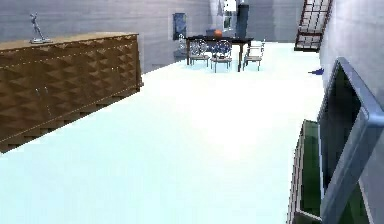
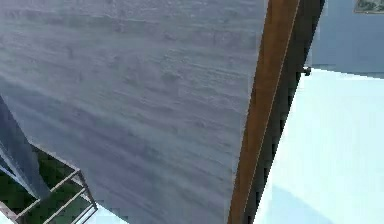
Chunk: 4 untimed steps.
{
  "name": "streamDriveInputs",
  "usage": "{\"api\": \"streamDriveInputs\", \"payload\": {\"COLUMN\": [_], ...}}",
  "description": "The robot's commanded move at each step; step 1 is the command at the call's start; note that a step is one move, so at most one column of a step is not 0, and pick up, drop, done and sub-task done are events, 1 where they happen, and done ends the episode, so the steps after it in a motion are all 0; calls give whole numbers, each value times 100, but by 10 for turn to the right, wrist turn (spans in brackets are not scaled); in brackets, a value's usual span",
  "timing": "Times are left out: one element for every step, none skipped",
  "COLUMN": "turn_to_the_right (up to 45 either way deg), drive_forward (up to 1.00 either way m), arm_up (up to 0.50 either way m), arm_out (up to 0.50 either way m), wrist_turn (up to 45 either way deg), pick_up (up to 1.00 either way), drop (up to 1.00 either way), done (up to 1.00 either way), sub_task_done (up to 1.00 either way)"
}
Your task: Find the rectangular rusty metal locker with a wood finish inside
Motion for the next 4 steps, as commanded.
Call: {"api": "streamDriveInputs", "payload": {"turn_to_the_right": [0,390,0,-90], "drive_forward": [85,0,5,0], "arm_up": [0,0,0,0], "arm_out": [0,0,0,0], "wrist_turn": [0,0,0,0], "pick_up": [0,0,0,0], "drop": [0,0,0,0], "done": [0,0,0,0], "sub_task_done": [0,0,0,0]}}
